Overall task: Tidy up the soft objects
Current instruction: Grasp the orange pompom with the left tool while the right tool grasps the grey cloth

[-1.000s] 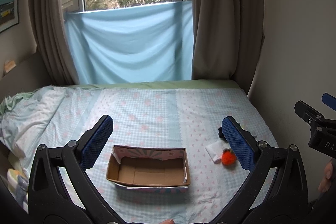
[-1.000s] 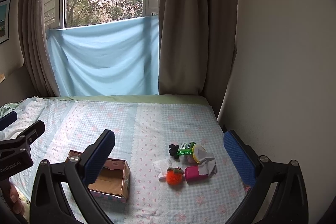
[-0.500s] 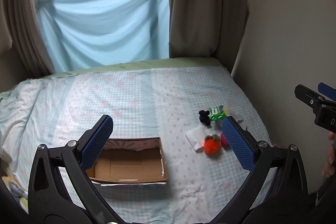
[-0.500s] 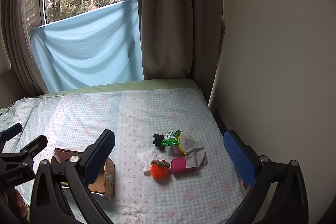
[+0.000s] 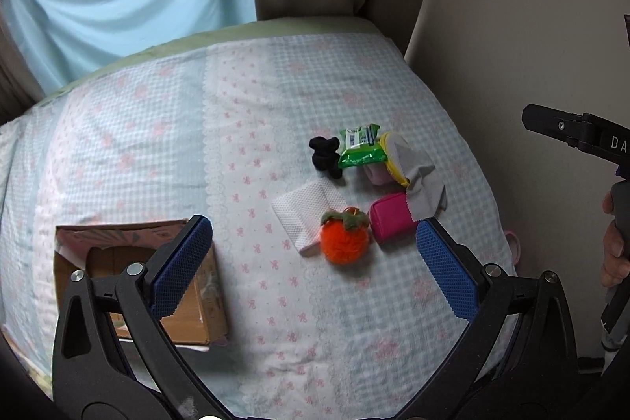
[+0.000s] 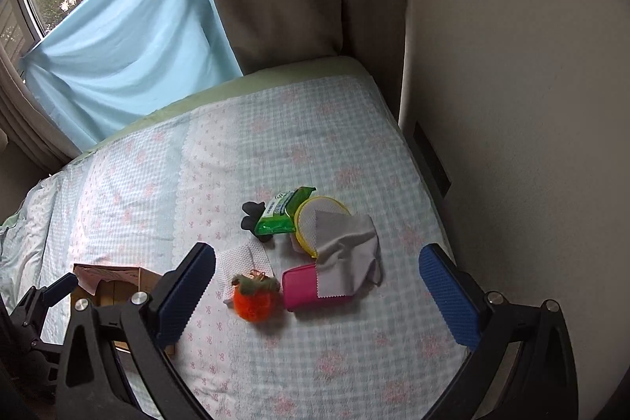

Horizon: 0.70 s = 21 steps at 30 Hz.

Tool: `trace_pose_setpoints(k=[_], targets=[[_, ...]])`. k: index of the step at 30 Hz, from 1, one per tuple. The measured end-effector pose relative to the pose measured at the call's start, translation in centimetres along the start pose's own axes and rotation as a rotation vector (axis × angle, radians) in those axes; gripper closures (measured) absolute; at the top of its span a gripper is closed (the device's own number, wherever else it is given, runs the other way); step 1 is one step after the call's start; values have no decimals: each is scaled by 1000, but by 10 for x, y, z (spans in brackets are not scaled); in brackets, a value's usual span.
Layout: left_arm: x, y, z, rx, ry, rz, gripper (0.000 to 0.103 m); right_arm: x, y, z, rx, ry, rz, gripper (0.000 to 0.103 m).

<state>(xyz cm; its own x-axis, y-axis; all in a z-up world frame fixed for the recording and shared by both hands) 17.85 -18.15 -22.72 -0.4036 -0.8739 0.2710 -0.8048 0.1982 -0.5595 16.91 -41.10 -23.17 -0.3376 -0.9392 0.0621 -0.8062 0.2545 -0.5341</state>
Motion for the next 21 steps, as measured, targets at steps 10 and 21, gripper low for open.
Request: trace_pose_setpoints(k=[10,21], targets=[[-4,41,150,-148,38,-48,0,24,39,162,-197,-119,82,0],[-21,77,246,-242,33,-36,18,20,66,257,-324,-217,118,20]])
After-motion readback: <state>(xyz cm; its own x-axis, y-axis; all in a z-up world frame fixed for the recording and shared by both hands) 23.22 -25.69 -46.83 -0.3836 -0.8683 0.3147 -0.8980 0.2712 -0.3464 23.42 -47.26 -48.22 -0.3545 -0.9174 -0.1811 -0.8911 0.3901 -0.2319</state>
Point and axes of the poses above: each gripper's, at about its wrist camera, not at the fingertips, and z roughly the way its jaws point, x to its right, y to its underside, the point moved 2 cm from there along z, roughly the way its jaws point, and after that the axes turned 15 degrees about y, right-handed, at the moved point
